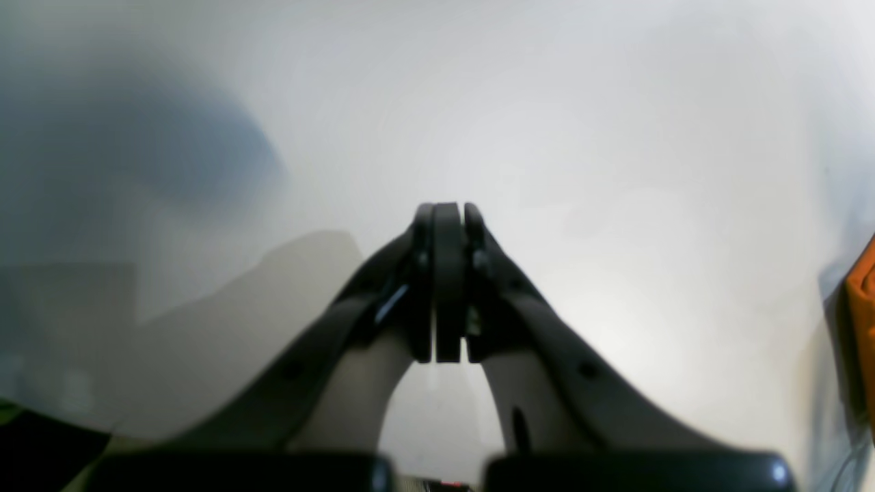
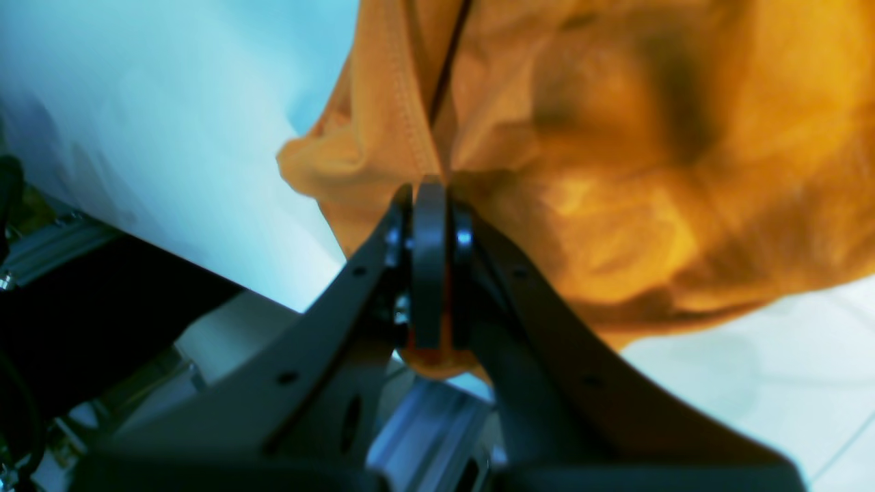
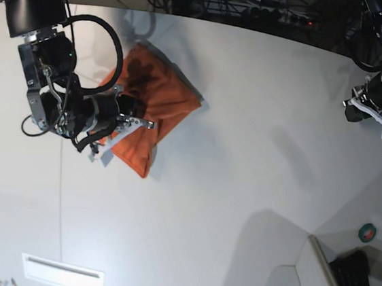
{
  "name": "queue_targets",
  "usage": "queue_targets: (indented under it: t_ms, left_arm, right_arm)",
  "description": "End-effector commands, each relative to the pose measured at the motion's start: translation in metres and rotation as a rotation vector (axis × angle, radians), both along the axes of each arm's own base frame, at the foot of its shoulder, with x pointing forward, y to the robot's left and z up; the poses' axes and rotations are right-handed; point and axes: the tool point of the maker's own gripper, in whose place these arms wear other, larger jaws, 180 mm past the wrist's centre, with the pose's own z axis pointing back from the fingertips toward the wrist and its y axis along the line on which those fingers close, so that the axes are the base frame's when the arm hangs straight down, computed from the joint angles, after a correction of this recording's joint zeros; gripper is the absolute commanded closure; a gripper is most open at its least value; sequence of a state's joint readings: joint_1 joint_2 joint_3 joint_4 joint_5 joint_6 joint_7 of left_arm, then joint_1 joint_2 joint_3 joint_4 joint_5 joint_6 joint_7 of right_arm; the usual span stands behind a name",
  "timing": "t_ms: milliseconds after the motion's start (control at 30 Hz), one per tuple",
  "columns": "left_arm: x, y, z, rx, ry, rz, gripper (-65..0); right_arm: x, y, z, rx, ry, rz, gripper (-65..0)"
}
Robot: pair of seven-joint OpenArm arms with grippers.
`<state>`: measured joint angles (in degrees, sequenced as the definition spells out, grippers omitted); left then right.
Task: Layout the t-shirt on the table in an organized manner, then fold the t-shirt properly
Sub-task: 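Press the folded shirt flat with the right gripper, then straighten the shirt edges with both grippers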
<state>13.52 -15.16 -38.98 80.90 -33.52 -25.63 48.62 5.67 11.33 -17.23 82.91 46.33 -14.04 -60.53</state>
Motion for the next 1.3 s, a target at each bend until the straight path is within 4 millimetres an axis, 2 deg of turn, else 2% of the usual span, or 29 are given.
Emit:
queue_targets:
  t_ms: [0, 267, 400, 467, 500, 600, 667, 733, 833, 1000, 1033, 1100, 1167, 1267]
  left_arm:
    - [0.010, -0.004, 0.008, 0.006, -0.033, -0.028, 0.0]
    - [0.022, -0.055, -0.006, -0.035, -0.001, -0.175, 0.0]
    - [0.030, -0.074, -0.008, -0.048, -0.001, -0.232, 0.0]
    - [0.038, -0.089, -0.008, -0.059, -0.008, -0.272, 0.0]
    - [0.041, -0.099, -0.009, -0.071, -0.009, -0.292, 0.0]
    - [0.049, -0.130, -0.012, -0.088, -0.011, -0.356, 0.0]
    - [0.055, -0.152, -0.017, -0.070, -0.002, -0.411, 0.0]
    - [0.060, -0.180, -0.022, -0.038, 0.011, -0.475, 0.0]
    - [0.068, -0.218, -0.025, 0.016, 0.003, -0.563, 0.0]
    - [0.090, -0.277, -0.009, 0.039, -0.154, -0.657, 0.0]
    - [0.095, -0.285, -0.004, 0.032, -0.170, -0.667, 0.0]
    - [0.095, -0.297, -0.010, 0.015, -0.148, -0.685, 0.0]
    - [0.090, -0.304, -0.025, -0.003, -0.106, -0.702, 0.0]
    - [0.072, -0.311, -0.048, -0.026, -0.032, -0.730, 0.0]
  right_arm:
    - [0.011, 0.001, 0.009, 0.016, -0.038, -0.004, 0.0]
    - [0.028, 0.018, 0.025, 0.059, -0.135, 0.076, 0.0]
    - [0.025, 0.022, 0.034, 0.074, -0.137, 0.106, -0.5]
    - [0.027, 0.026, 0.049, 0.087, -0.184, 0.119, -13.7]
    - [0.024, 0.026, 0.054, 0.086, -0.204, 0.123, -17.9]
    - [0.028, 0.004, 0.080, 0.081, -0.322, 0.057, -18.3]
    - [0.030, -0.021, 0.087, 0.076, -0.364, -0.052, -13.2]
    - [0.022, -0.043, 0.081, 0.065, -0.345, -0.145, 0.0]
    - [0.010, -0.054, 0.071, 0.049, -0.310, -0.171, 0.0]
    - [-0.005, -0.058, 0.057, 0.035, -0.268, -0.185, 0.0]
    - [-0.005, -0.064, 0.053, 0.016, -0.260, -0.198, 0.0]
    - [-0.007, -0.086, 0.035, -0.066, -0.218, -0.250, 0.0]
    - [-0.014, -0.105, 0.017, -0.168, -0.177, -0.272, 0.0]
    - [-0.018, -0.122, 0.005, -0.266, -0.162, -0.268, 0.0]
